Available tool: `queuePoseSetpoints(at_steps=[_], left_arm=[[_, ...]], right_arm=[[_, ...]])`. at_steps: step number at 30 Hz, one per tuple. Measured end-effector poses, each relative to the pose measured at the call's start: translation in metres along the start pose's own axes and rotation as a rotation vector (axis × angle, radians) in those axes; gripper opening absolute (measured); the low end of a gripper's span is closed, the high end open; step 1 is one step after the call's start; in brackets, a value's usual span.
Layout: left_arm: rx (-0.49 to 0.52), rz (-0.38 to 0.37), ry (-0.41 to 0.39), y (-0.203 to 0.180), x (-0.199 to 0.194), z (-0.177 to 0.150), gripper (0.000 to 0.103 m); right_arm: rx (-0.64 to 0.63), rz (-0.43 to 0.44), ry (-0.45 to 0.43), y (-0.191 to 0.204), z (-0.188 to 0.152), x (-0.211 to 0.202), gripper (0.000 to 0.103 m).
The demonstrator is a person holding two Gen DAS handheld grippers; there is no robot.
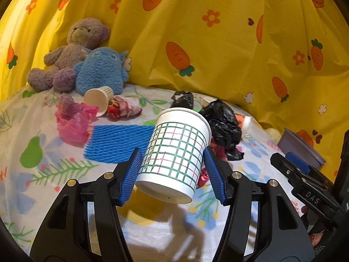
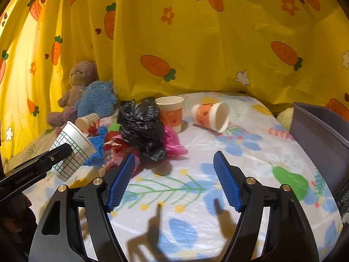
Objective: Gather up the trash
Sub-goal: 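Grasp the white grid cup with the left tool while the right tool approaches the black bag, then lift the white grid cup with the left tool while the right tool grasps the black bag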
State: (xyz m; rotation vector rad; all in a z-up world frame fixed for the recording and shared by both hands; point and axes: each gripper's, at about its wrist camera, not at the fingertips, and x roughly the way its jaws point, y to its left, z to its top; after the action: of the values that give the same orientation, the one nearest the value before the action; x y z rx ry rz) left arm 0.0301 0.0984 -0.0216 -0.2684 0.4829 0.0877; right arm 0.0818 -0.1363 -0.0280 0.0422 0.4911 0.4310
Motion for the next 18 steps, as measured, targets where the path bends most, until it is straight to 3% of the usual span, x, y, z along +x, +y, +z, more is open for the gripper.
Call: queuePoseSetpoints(at_steps=[5,13,15,18], left_arm=[[0.004,0.032,-0.025,0.007,-0.005,0.004,0.058],[-0.002,0.014,-0.018,0.009,0.005,0.010,0.058],[0.000,0.010,-0.014,0.009,0.007,0.009,0.058],[0.000,0.006,-0.004,0.009,0.011,0.009,0.058]], right_arm=[[-0.022,0.057,0.061,0.018,0.021,0.038,0.062],[0.038,0.143,0.169,0.014,0.031,0.087,0.059],[0.043,0.164,0.185,0.013,0.029,0.091,0.040],[0.032,0.177,0.152,0.012,0.029,0.081,0.020]])
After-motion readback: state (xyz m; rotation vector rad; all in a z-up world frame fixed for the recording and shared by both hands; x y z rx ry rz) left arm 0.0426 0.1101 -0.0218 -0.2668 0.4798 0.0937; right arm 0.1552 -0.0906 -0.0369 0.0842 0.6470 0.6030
